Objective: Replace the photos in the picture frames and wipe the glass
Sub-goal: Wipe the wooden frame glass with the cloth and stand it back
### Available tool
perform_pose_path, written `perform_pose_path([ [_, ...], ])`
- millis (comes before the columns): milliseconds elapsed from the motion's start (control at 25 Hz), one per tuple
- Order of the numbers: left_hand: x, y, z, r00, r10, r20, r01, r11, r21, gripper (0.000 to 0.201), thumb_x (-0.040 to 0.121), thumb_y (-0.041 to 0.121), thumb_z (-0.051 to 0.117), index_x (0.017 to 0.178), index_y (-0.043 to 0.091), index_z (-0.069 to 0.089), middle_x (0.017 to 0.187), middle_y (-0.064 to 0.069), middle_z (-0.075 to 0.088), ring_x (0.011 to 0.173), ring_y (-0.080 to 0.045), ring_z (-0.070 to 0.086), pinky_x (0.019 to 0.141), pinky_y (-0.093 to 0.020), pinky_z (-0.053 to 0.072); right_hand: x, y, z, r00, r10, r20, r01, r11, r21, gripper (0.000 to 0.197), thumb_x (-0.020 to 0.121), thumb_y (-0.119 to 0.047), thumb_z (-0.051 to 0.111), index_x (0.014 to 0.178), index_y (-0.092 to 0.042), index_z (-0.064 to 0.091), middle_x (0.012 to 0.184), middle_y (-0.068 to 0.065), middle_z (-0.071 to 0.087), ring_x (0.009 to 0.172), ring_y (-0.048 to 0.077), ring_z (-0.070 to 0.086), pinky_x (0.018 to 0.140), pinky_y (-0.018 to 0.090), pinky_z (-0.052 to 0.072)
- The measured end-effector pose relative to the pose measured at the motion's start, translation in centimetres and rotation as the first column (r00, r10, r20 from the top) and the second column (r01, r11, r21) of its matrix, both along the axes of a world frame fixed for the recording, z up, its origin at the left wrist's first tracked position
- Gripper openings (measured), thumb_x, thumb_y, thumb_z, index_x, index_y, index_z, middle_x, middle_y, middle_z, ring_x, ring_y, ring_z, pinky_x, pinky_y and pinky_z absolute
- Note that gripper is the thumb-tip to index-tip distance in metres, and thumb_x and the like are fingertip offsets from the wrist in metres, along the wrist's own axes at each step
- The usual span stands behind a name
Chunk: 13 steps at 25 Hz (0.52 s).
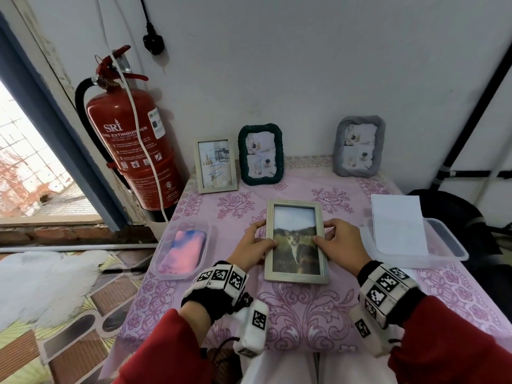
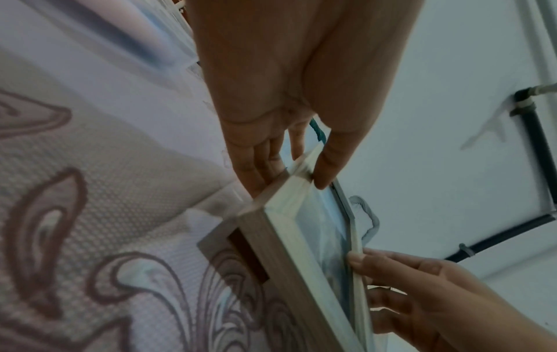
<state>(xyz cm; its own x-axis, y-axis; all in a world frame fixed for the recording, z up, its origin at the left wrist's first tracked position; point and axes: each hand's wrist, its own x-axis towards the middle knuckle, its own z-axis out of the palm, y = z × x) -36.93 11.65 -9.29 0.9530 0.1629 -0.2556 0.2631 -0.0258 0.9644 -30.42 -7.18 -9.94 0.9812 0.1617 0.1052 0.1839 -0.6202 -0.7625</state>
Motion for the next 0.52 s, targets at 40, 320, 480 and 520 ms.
perform_pose_path([
  [40,0.1,-0.1,0.3,1.000,0.010,0.012,-0.010,1.000,-0.023,0.051,0.089,0.003,0.052,0.134,0.024,0.038,0.078,-0.006,0.060,0.066,-0.013,0.059,0.057,-0.024,0.053,0.0,-0.1,0.4,1.000,0.002,0.010,-0.003,1.000,0.019,0.029,0.078,-0.016,0.072,0.103,-0.007,0.062,0.064,0.001,0.056,0.069,0.022,0.059,0.071,0.037,0.052],
  [320,2.3,-0.4,3.0,0.984,0.066,0.164,-0.038,0.985,-0.166,0.024,0.095,0.030,0.049,0.118,0.029,0.044,0.071,0.004,0.066,0.057,-0.006,0.062,0.049,-0.019,0.049,0.9,-0.4,3.8,0.995,0.011,0.100,-0.026,0.989,0.149,0.035,0.079,-0.014,0.070,0.111,-0.006,0.057,0.071,0.006,0.058,0.072,0.030,0.062,0.074,0.045,0.053],
  [480,4.7,-0.6,4.1,0.968,0.068,0.240,-0.017,0.978,-0.208,0.019,0.097,0.030,0.044,0.115,0.025,0.043,0.070,0.000,0.058,0.052,-0.008,0.053,0.051,-0.022,0.043,2.3,-0.7,5.9,0.986,0.023,0.165,-0.054,0.981,0.186,0.039,0.077,-0.016,0.072,0.111,-0.011,0.053,0.075,-0.009,0.053,0.067,0.015,0.057,0.062,0.028,0.047],
  [520,5.5,-0.6,4.4,0.965,0.071,0.253,-0.012,0.973,-0.229,0.016,0.097,0.028,0.044,0.113,0.025,0.044,0.073,-0.002,0.057,0.053,-0.010,0.051,0.051,-0.023,0.040,2.9,-0.8,6.3,0.985,0.034,0.168,-0.067,0.979,0.193,0.043,0.076,-0.016,0.073,0.113,-0.012,0.051,0.077,-0.011,0.052,0.067,0.012,0.056,0.060,0.025,0.045],
])
